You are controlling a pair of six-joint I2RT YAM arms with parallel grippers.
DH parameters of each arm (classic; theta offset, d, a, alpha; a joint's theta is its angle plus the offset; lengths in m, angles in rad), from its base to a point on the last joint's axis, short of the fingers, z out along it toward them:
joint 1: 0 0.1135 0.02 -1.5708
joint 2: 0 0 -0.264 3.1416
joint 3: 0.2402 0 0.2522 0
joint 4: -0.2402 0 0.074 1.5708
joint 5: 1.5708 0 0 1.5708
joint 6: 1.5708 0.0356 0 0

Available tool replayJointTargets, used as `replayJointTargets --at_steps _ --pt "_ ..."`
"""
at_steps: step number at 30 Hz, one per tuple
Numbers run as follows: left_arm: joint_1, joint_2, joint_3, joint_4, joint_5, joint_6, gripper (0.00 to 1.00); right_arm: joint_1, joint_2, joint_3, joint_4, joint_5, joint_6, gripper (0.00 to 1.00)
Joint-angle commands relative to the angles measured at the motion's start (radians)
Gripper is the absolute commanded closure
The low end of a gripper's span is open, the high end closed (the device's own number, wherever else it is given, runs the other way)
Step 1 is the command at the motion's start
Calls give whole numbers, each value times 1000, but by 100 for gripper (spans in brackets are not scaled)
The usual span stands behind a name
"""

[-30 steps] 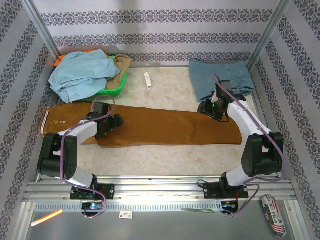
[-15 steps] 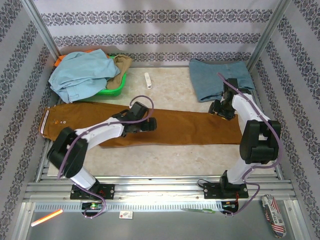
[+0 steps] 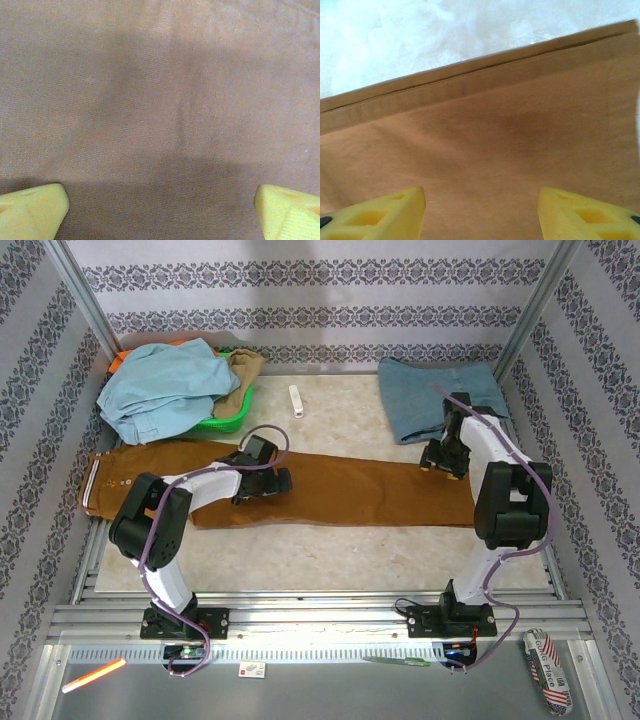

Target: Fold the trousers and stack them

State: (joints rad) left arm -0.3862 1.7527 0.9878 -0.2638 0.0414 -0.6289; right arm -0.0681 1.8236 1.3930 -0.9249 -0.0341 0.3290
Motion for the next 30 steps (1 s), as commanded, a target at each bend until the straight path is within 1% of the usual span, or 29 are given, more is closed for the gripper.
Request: replayJointTargets --at_steps 1,4,7,11,15,16,20,21,23,25,26,28,30 --pt "102 17 -78 -65 2 -10 2 -40 9 35 -45 12 -15 38" --pt "172 -3 -103 -58 13 -16 2 -76 11 17 -46 3 -12 38" --pt "210 -4 -110 -39 49 -18 3 -100 21 -10 -43 -20 -12 37" --pt "213 10 -95 -35 74 -17 3 -104 57 -47 -41 -52 -18 36" --pt "213 14 -98 -24 82 -18 3 -104 78 -112 -20 -128 -14 36" --pt "214 13 -97 -25 84 -18 3 -103 80 -130 -18 -139 -5 33" --pt "215 -5 -114 5 101 -21 3 -93 87 -182 -10 -145 26 30" --pt "214 -11 -122 14 104 -26 3 -91 93 -188 -6 -154 30 31" --pt "215 -21 -133 23 113 -29 3 -81 106 -193 9 -202 31 36" --pt "213 -31 -140 29 120 -30 3 -65 129 -190 18 -244 30 47" --pt "213 -35 -142 29 120 -29 3 -59 138 -192 23 -253 31 53" --pt "214 -40 -141 25 122 -27 3 -51 152 -201 37 -275 39 72" --pt "214 -45 -142 25 127 -23 3 -52 141 -220 62 -288 54 82"
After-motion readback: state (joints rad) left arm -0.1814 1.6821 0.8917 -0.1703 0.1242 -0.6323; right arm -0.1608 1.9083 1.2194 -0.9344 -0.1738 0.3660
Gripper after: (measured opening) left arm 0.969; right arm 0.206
